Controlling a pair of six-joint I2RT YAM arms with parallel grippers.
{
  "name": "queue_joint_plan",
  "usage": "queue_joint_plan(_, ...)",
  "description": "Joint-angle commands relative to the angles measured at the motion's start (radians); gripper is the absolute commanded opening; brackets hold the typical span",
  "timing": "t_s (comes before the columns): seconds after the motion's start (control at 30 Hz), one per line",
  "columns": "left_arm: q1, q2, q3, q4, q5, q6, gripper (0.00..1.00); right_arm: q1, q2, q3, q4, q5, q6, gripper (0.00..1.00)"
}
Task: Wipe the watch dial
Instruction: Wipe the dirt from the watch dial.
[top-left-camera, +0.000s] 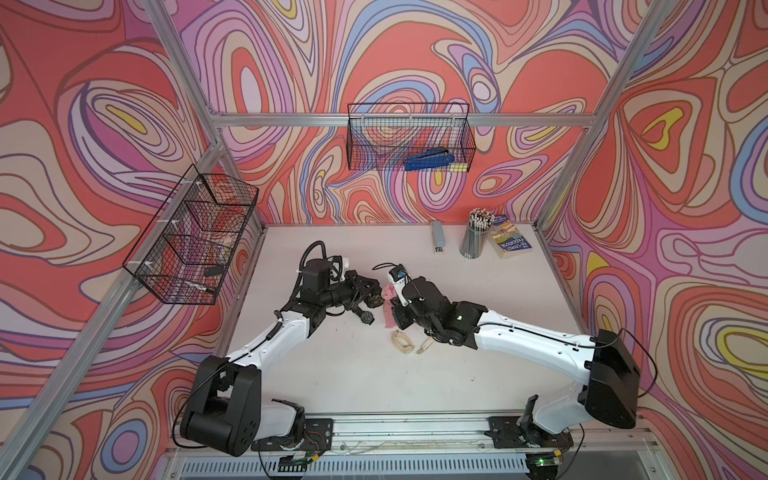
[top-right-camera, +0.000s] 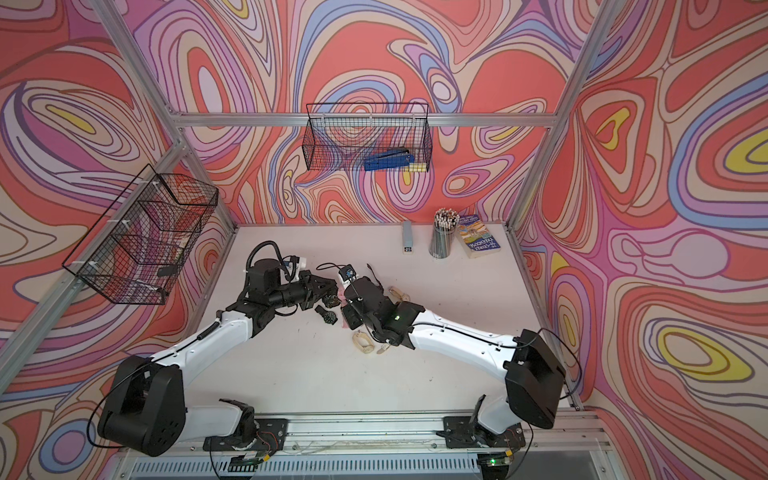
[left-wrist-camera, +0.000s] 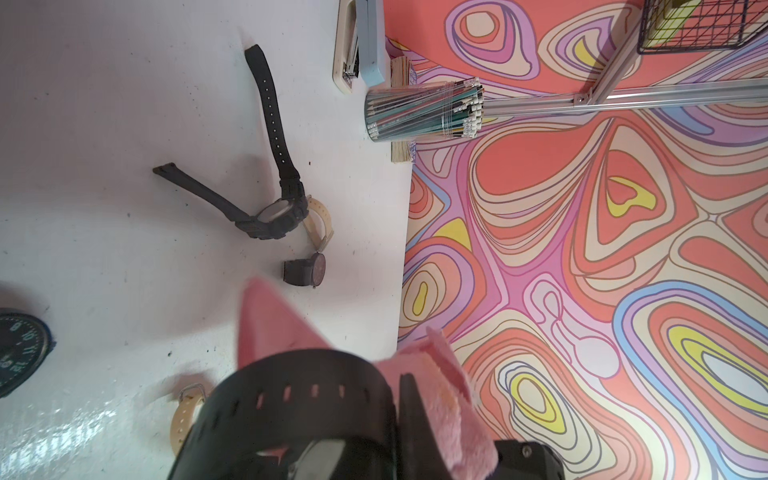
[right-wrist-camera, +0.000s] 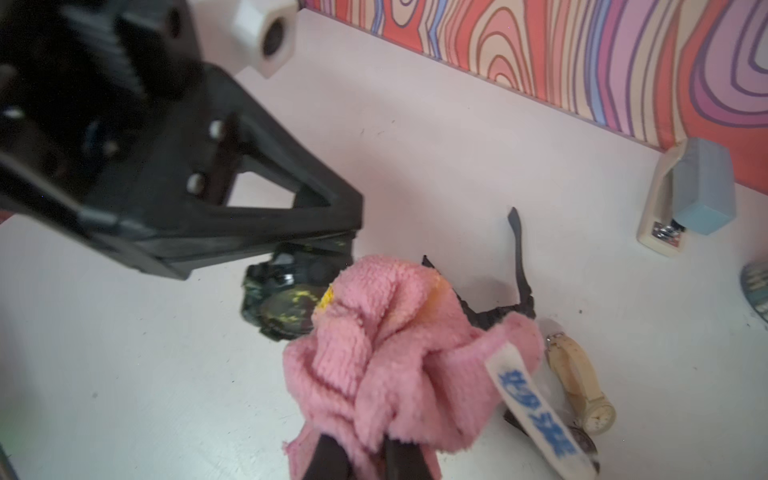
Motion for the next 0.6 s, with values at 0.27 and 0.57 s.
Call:
queue_joint_plan(0.27, -0.011, -0.014, 0.023, 0.025, 0.005, -0.028, 0.00, 0.017, 0.156, 0.150, 0.097, 0.016, -0.025, 0.00)
queue_joint_plan(0.57, -0.002, -0.012, 0.053, 0.031, 0.018, -0.060, 0.00, -0.112, 0.141, -0.005, 0.198, -0.041, 0.178, 0.00)
